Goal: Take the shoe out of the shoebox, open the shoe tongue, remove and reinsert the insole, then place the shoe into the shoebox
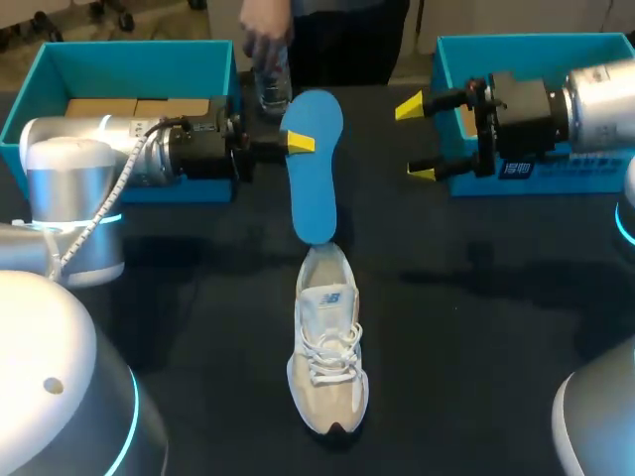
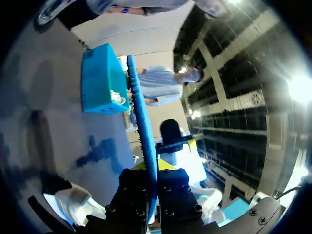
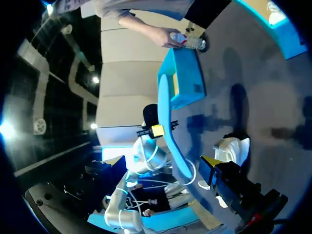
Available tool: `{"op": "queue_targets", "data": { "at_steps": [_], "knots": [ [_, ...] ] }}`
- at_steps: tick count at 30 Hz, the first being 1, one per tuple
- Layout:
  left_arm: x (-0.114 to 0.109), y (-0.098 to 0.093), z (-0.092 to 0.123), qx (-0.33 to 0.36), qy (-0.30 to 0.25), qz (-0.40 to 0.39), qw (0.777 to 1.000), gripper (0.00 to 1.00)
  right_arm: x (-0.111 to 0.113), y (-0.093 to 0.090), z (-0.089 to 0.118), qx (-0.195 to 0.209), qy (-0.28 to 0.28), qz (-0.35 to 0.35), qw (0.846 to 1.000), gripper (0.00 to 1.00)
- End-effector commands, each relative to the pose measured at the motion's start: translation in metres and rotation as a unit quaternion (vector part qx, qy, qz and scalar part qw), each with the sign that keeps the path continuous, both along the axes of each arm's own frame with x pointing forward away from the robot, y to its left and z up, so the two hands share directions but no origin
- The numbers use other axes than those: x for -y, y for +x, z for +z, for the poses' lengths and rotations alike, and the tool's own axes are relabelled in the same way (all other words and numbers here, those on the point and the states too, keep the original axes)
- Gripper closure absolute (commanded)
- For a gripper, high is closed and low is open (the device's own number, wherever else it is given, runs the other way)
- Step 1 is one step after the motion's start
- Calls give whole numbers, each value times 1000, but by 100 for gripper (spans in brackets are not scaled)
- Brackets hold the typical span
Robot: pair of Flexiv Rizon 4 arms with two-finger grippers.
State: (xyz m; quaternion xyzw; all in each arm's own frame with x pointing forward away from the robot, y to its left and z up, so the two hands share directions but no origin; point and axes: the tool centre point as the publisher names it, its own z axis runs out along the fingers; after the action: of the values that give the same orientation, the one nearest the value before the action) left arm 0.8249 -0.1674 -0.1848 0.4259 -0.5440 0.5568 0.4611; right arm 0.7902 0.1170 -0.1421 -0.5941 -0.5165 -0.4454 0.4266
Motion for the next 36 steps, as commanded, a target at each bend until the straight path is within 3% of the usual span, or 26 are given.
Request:
{"op": "queue_targets", "data": {
  "at_steps": [1, 7, 11, 12, 22, 27, 29, 31, 36],
  "knots": [
    [-7, -4, 5, 100, -12, 11, 995, 100, -5, 6, -10, 6, 75, 2, 997, 0],
    [-10, -2, 18, 256, -39, 19, 966, 100, -6, 7, -11, 3, 78, 5, 997, 0],
    [-9, -6, 23, 370, -42, 29, 927, 100, -6, 7, -10, 1, 77, 5, 997, 0],
    [-8, -7, 24, 414, -23, 46, 909, 100, -6, 7, -10, 1, 76, 5, 997, 0],
    [-8, -7, 24, 414, -23, 46, 909, 100, -6, 9, -8, 5, 80, 5, 997, 0],
    [-9, -9, 31, 554, -73, 45, 828, 100, -5, 10, -9, 10, 79, 12, 997, 0],
    [-12, -13, 31, 634, -100, 46, 766, 100, -5, 10, -9, 10, 79, 12, 997, 0],
    [-21, -18, 27, 714, -142, 13, 686, 100, -5, 10, -9, 10, 79, 12, 997, 0],
    [-21, -18, 27, 714, -142, 13, 686, 100, -5, 10, -9, 10, 79, 12, 997, 0]
  ]
}}
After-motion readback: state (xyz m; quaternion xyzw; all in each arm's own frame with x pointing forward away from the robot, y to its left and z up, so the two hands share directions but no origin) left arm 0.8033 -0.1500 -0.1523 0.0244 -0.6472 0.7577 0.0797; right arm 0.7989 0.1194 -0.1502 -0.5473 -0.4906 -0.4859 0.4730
